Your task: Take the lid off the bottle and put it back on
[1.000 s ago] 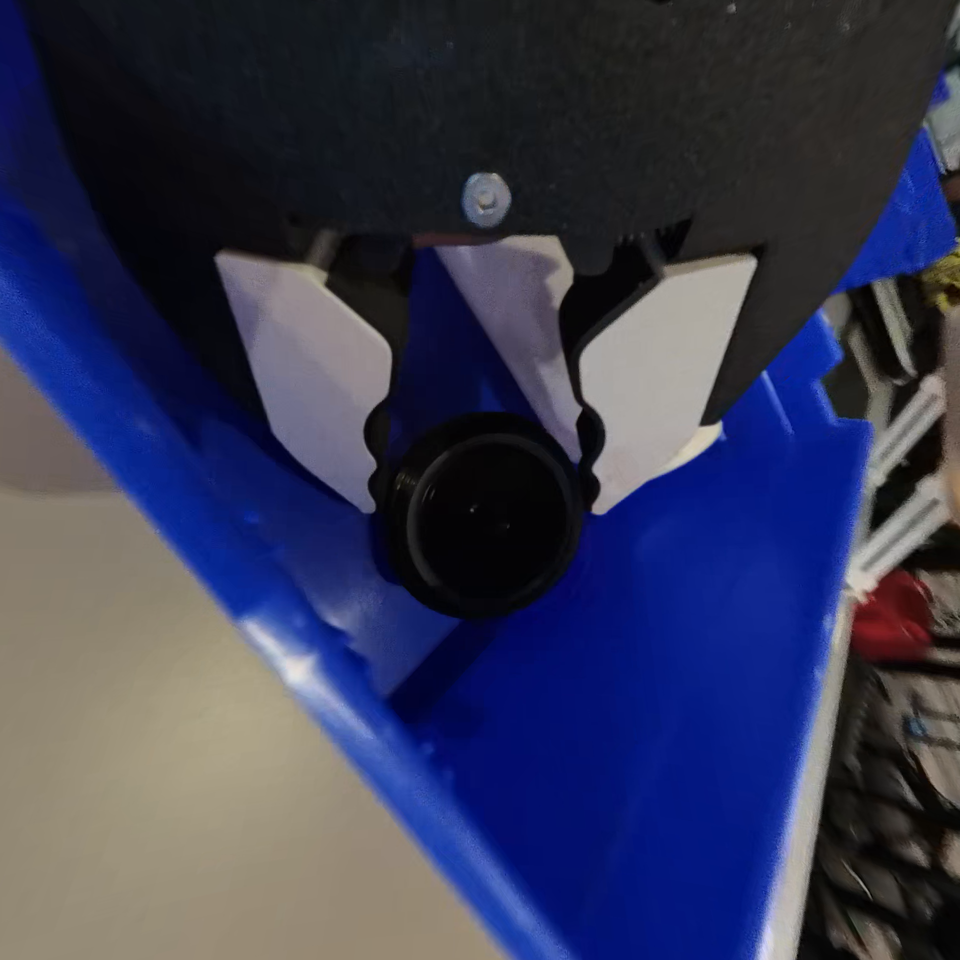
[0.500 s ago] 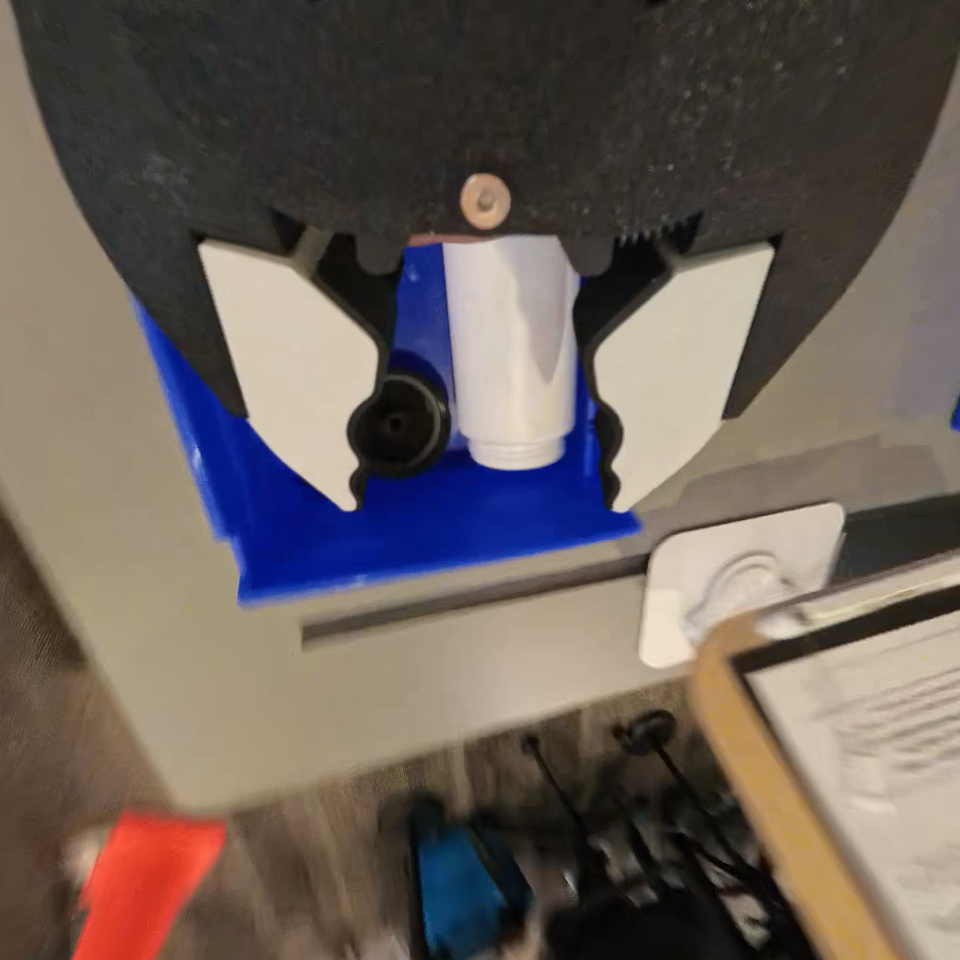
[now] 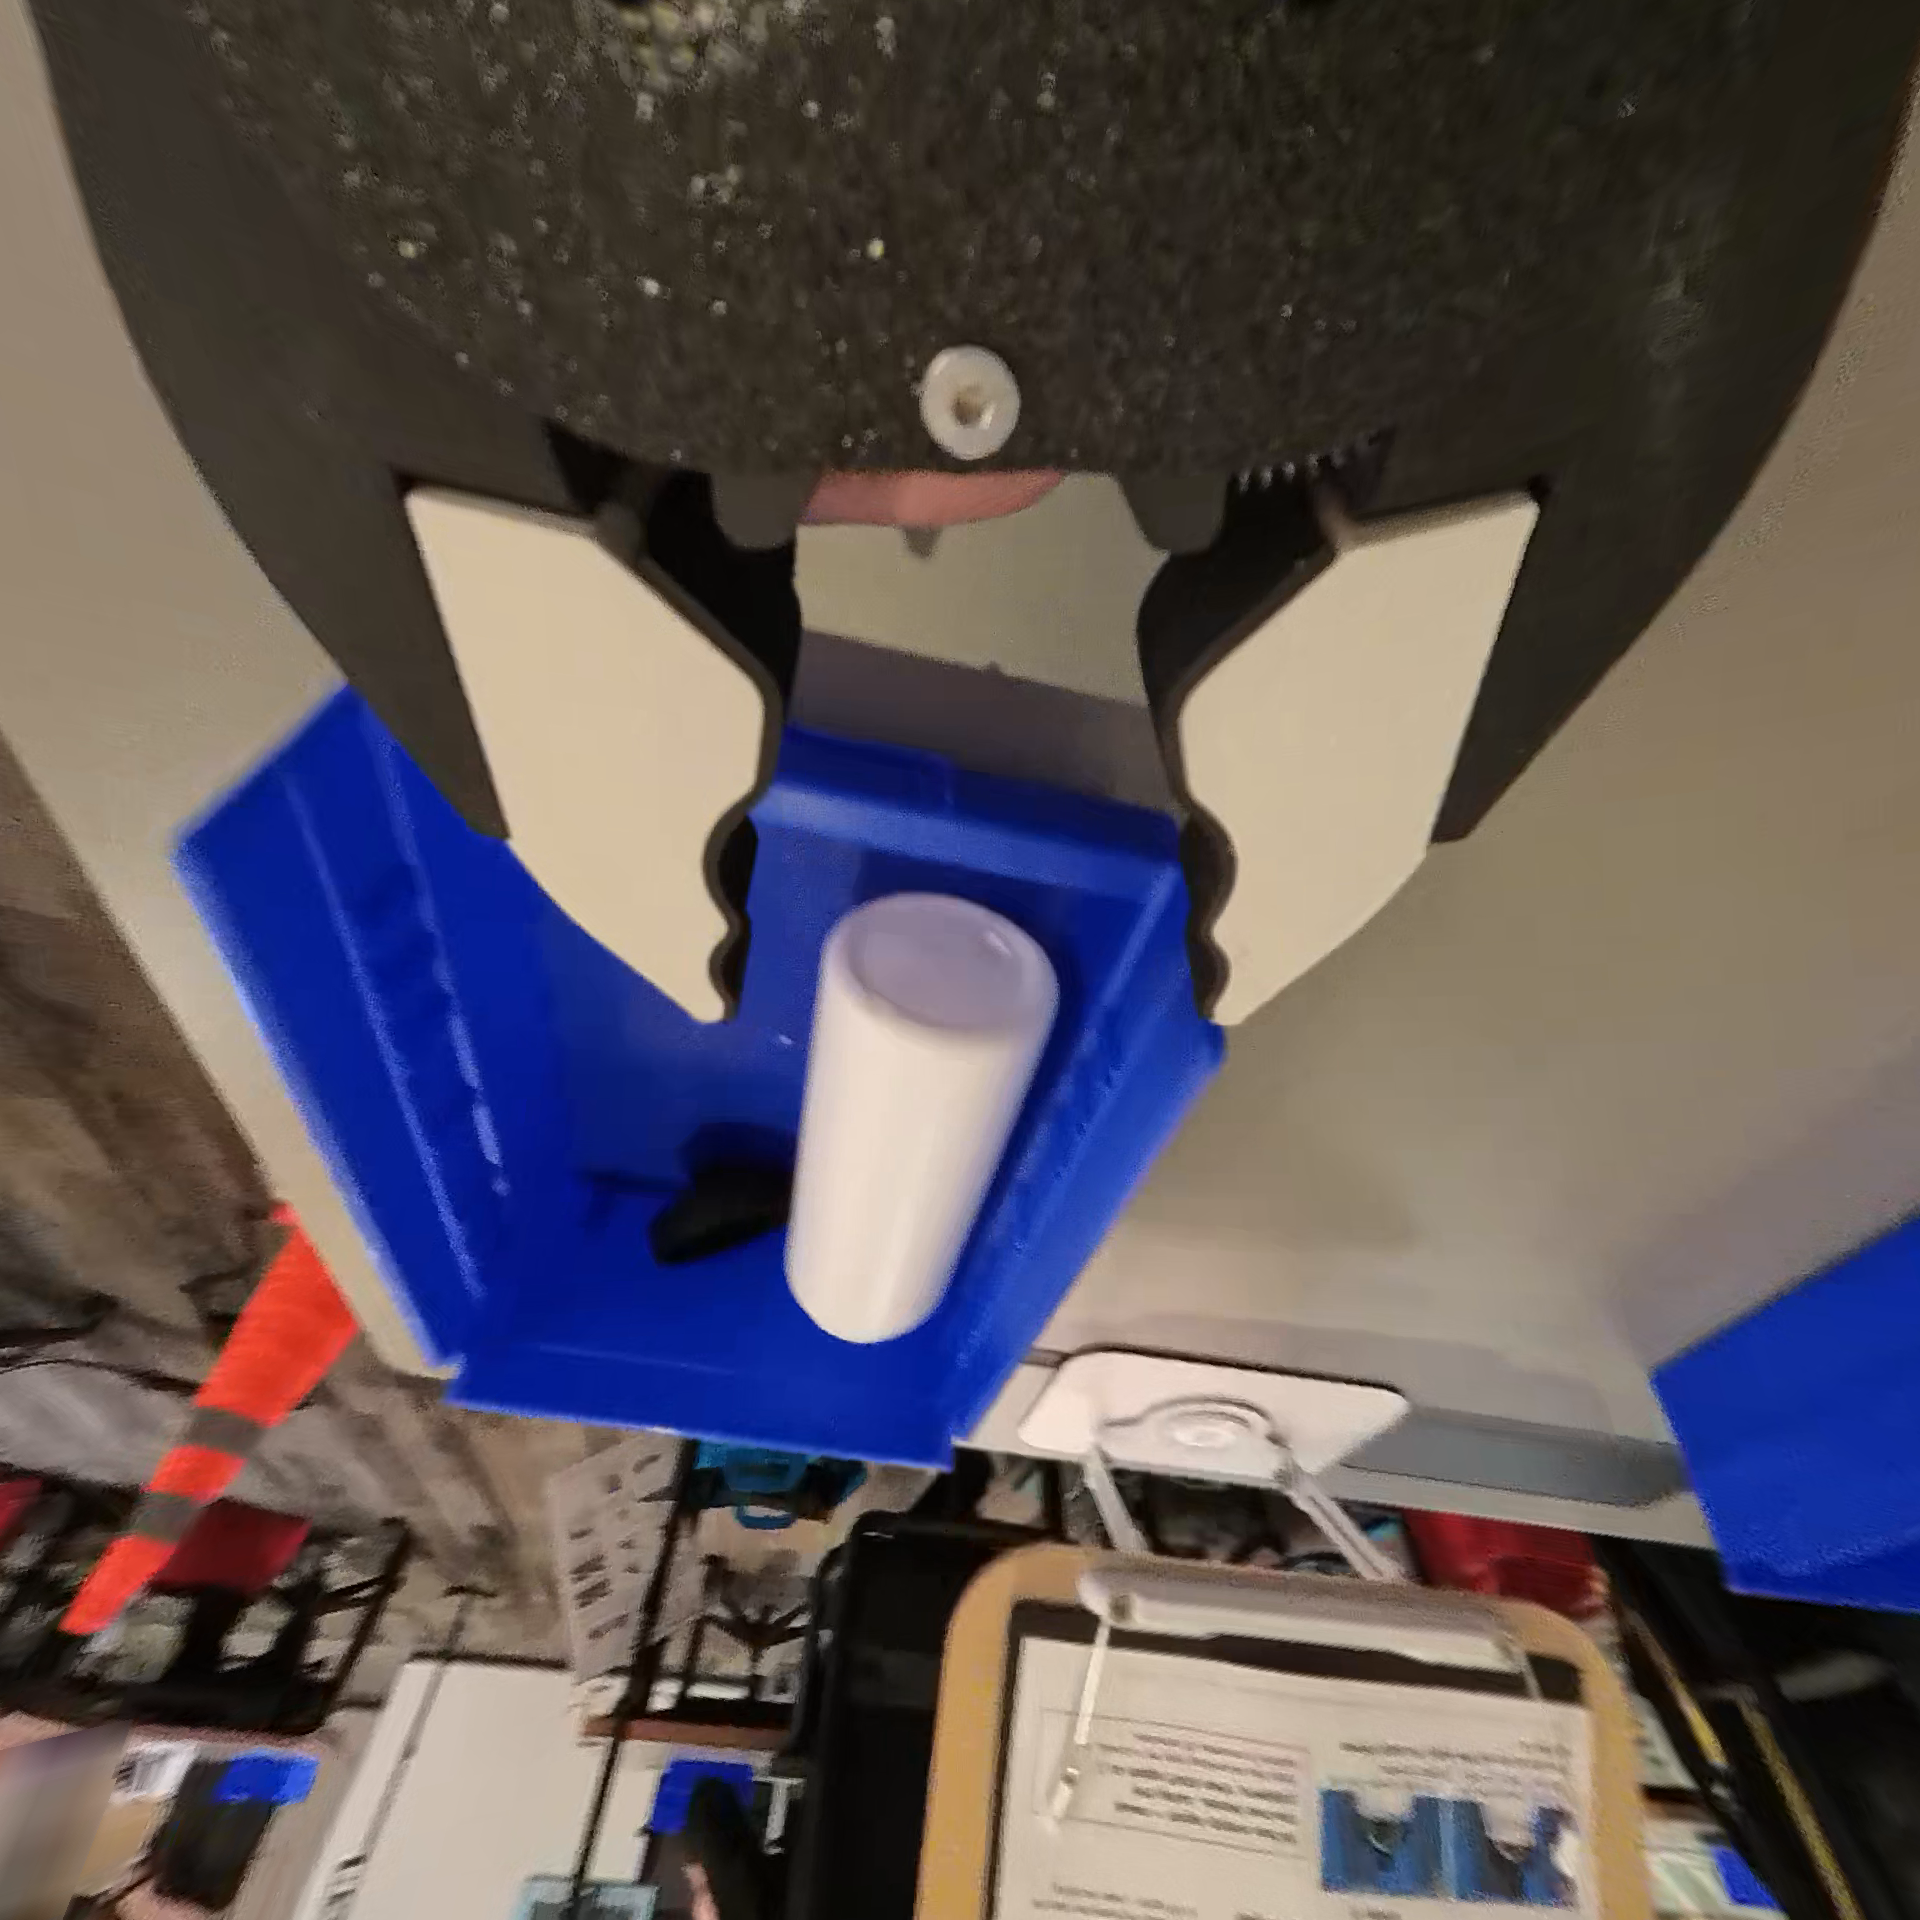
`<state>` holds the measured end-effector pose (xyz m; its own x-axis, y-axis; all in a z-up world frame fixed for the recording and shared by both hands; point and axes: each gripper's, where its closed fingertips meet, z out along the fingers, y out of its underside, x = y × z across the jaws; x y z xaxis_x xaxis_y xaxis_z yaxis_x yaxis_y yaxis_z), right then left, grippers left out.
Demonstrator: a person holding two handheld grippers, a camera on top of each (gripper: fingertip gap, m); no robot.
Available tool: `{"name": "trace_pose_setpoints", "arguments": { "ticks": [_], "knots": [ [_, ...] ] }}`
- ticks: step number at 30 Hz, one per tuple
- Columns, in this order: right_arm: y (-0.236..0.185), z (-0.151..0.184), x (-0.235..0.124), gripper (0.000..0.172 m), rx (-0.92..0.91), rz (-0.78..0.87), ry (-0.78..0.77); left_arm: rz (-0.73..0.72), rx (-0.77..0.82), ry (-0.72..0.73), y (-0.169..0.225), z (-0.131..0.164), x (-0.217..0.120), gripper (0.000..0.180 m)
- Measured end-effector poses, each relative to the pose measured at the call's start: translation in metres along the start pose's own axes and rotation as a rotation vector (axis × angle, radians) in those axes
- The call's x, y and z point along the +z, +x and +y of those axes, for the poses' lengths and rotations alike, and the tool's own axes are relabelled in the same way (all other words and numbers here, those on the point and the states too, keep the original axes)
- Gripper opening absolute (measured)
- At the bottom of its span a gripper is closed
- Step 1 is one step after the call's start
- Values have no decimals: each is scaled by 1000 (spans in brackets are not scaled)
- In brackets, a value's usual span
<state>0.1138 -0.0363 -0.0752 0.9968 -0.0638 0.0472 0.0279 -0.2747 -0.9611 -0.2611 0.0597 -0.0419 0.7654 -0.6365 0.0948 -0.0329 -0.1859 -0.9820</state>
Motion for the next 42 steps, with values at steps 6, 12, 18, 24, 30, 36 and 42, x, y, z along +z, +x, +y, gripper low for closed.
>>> {"name": "trace_pose_setpoints", "arguments": {
  "ticks": [6,12,18,24,30,36,42],
  "knots": [
    [4,48,-28,75,70,-4,-39,-278,-32,-97,-58,53,-57,81],
    [21,48,-30,74,23,53,-15,-371,-46,-102,-90,70,-75,77],
    [18,51,-21,70,2,48,-21,-369,-36,-205,-90,91,-72,81],
    [14,56,-18,68,8,38,-38,-355,28,-219,-81,92,-70,81],
    [12,48,-24,68,64,20,-21,-232,-84,-104,-53,70,-38,58],
    [13,41,-27,68,-6,44,-8,242,-102,-224,111,46,72,75],
    [29,56,-26,66,22,79,-50,370,101,-351,250,70,169,91]
  ]
}}
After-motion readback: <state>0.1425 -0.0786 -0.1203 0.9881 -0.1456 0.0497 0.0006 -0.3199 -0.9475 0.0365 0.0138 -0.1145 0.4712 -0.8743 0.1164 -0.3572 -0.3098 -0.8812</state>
